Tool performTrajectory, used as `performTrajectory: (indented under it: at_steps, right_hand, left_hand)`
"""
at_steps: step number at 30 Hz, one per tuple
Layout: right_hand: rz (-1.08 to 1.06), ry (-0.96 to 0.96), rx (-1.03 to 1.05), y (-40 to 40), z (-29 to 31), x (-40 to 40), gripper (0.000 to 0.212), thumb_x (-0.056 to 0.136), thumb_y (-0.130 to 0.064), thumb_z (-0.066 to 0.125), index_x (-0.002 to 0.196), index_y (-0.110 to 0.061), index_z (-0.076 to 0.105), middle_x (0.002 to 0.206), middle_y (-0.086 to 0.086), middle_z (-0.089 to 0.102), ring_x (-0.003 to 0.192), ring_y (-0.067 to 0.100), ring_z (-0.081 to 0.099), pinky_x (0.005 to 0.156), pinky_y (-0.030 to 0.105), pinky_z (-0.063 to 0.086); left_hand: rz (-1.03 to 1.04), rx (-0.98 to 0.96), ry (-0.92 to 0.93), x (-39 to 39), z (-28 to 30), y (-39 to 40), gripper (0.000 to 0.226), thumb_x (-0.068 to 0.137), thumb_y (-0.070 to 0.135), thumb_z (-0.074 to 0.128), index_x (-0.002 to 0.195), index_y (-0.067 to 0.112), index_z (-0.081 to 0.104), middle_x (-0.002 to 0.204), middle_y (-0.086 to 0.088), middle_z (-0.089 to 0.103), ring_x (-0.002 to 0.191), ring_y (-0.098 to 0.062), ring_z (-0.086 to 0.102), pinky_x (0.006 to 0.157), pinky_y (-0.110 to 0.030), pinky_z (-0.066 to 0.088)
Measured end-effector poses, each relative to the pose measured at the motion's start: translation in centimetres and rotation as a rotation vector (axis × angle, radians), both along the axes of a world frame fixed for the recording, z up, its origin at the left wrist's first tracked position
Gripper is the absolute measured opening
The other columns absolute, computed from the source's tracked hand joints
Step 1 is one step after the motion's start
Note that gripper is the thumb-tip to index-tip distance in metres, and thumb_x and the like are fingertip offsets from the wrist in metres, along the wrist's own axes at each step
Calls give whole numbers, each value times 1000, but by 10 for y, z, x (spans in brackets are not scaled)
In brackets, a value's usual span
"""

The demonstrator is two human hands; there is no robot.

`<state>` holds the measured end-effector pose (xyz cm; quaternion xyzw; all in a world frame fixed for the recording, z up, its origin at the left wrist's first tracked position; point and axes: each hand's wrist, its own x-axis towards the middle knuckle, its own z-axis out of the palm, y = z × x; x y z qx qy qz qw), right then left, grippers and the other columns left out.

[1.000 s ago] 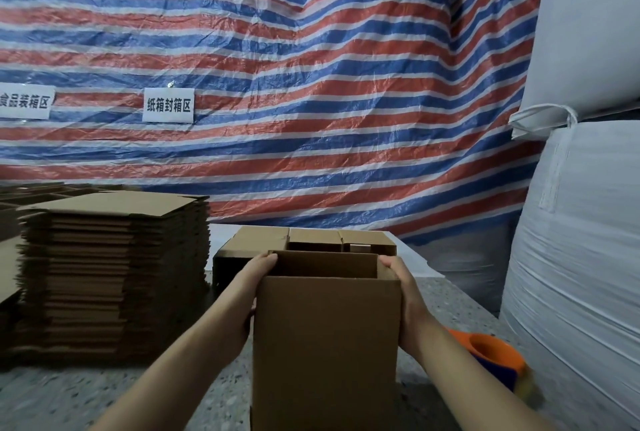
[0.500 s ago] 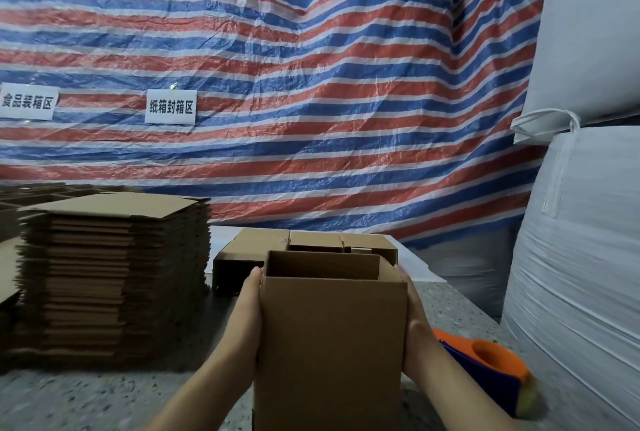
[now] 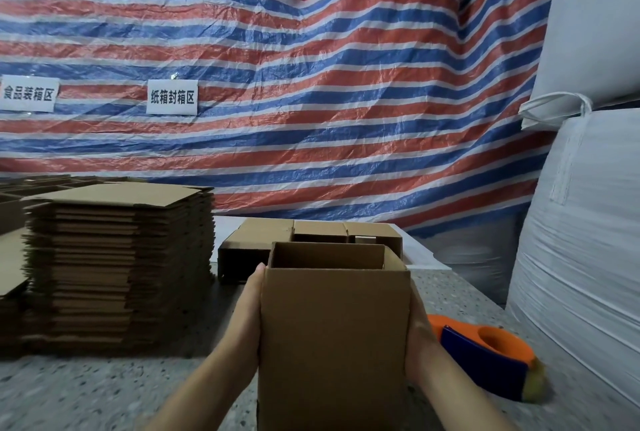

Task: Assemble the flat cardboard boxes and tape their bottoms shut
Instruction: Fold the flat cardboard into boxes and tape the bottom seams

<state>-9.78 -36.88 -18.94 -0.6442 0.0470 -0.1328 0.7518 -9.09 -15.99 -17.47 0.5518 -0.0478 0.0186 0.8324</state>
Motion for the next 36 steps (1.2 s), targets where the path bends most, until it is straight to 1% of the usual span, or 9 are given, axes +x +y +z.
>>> performTrajectory:
  at_steps: [3,8,11,14,16,23,26,30,36]
  right_hand:
    - [16,-5,40,-2,-2,6,44,108,-5,37,80,-20,68,51,-3,66,43,4,62,41,16,49]
    - [-5,91,21,-1,1,-7,40,108,-26,36,81,-7,60,49,3,66,38,11,62,34,18,44]
    - [-2,88,32,0,0,-2,41,109,-18,34,77,-7,58,46,1,63,35,7,60,34,17,44]
    - [-37,51,56,-2,-2,-2,30,108,-12,38,87,-17,58,65,-6,68,48,2,65,41,15,48]
    - [-25,95,25,0,1,-6,33,109,-14,35,85,-14,58,55,-5,68,43,3,63,38,15,46]
    - [-46,79,76,1,0,-8,39,109,-24,35,83,-13,63,49,-1,67,38,9,62,32,17,43]
    - [-30,106,88,1,-1,-8,40,109,-26,35,86,-12,64,47,2,66,35,10,61,31,17,42]
    - [-25,72,40,-3,-3,-7,37,105,-2,39,77,-14,59,51,-6,67,41,3,63,35,16,45]
    - [183,17,101,-1,6,-6,55,101,-33,48,55,-18,76,56,3,68,43,14,64,39,23,49]
  left_hand:
    - [7,23,-28,-3,1,0,55,99,52,42,71,23,79,71,-7,74,56,-19,70,46,-26,53]
    - [-3,26,-10,-5,1,0,57,99,53,40,65,28,78,71,-8,74,55,-19,70,45,-26,53]
    - [-36,42,-20,-8,1,-1,56,98,53,40,67,28,79,71,-8,74,55,-19,70,45,-26,54]
    - [-61,58,-9,-9,0,2,39,98,41,50,90,14,76,70,-9,73,54,-20,69,44,-27,53]
    - [-74,65,-14,-7,0,4,28,98,32,54,111,10,67,70,-8,73,55,-20,69,45,-28,53]
    - [-40,36,-25,-5,6,4,41,92,23,64,130,31,52,95,-14,74,69,-26,72,52,-34,57]
    - [38,5,-42,-5,5,7,37,93,14,64,123,32,51,112,-13,66,74,-25,71,49,-32,55]
    - [-20,92,-130,-5,1,14,13,91,14,64,95,24,72,93,-17,72,65,-22,70,50,-31,54]
    - [-98,119,-145,-2,-1,17,12,83,25,66,85,20,77,84,-14,74,65,-22,71,52,-31,55]
